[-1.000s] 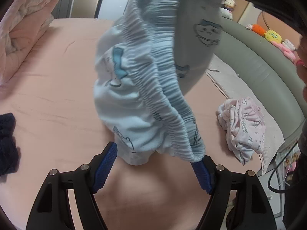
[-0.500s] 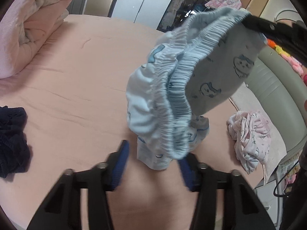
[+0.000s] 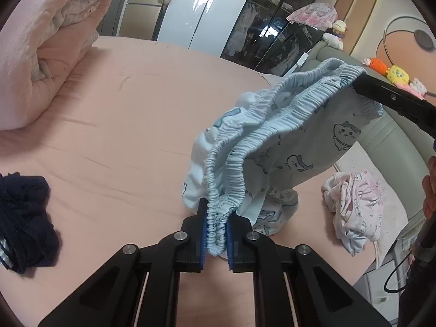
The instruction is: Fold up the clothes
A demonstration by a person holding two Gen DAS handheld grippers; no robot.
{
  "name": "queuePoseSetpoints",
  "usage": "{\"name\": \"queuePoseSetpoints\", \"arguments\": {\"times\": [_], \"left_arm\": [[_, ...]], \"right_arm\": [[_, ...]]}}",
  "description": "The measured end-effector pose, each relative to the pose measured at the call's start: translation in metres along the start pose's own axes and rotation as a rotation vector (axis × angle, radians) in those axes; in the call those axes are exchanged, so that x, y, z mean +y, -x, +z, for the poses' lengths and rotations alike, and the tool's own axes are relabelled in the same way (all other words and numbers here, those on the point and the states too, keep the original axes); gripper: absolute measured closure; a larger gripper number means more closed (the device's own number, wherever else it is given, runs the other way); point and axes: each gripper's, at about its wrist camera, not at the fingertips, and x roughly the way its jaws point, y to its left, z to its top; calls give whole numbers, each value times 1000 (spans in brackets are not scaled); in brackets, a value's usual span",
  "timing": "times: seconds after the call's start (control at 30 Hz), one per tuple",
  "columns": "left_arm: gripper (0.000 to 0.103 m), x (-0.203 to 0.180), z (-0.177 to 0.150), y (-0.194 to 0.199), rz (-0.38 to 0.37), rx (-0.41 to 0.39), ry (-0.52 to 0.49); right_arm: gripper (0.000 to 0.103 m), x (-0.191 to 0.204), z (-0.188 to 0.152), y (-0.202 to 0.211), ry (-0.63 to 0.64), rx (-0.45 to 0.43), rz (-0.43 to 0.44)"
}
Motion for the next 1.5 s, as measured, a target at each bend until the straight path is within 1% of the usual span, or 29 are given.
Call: {"name": "queuePoseSetpoints", "arguments": {"times": [0.13, 0.27, 0.33, 0.47, 0.57, 0.63, 0.73, 0.77, 0.8, 0.9, 0.93, 0.97, 1.0, 1.03, 1.07, 1.17, 1.27, 1.37, 1.5], "left_arm": [[94, 1, 5, 1, 25, 4, -17], [94, 11, 14, 5, 24, -9, 8], [94, 15, 22, 8, 24, -34, 17], [94, 18, 47, 14, 15, -56, 32], [94, 10, 68, 24, 63, -108, -18], [94, 7, 80, 29, 56, -125, -24], [94, 2, 90, 27, 50, -128, -43], [94, 1, 92, 25, 53, -126, -55], [94, 1, 92, 21, 64, -116, -62], [94, 7, 87, 13, 73, -77, -43], [94, 10, 86, 13, 68, -65, -31], [94, 11, 85, 13, 69, -60, -25], [94, 12, 84, 13, 72, -57, -21], [94, 12, 84, 13, 71, -54, -23], [94, 11, 84, 14, 72, -55, -27], [94, 8, 86, 17, 71, -57, -44], [94, 6, 88, 16, 66, -56, -56], [94, 2, 89, 15, 57, -54, -65], [94, -2, 88, 16, 51, -55, -77]], "right_arm": [[93, -1, -1, 2, 5, -7, -13], [93, -6, 0, 4, -4, -21, -39], [93, -9, 1, 5, -12, -29, -46], [93, -9, 10, 13, 5, -54, -70], [93, -4, 22, 27, 48, -113, -110], [93, -2, 31, 37, 80, -150, -156], [93, -8, 45, 40, 97, -135, -178], [93, -13, 46, 38, 90, -132, -174], [93, -15, 42, 36, 118, -124, -164], [91, -15, 22, 23, 231, -73, -125], [86, -13, 11, 17, 275, -54, -113], [75, -10, -2, 9, 319, -23, -96], [67, -6, -16, 1, 348, 13, -96], [54, -3, -30, -6, 378, 43, -95], [51, 2, -44, -11, 406, 59, -94], [51, 19, -84, -25, 473, 109, -108], [51, 41, -120, -31, 531, 117, -103], [51, 56, -140, -37, 547, 125, -84], [51, 75, -153, -43, 562, 119, -70]]}}
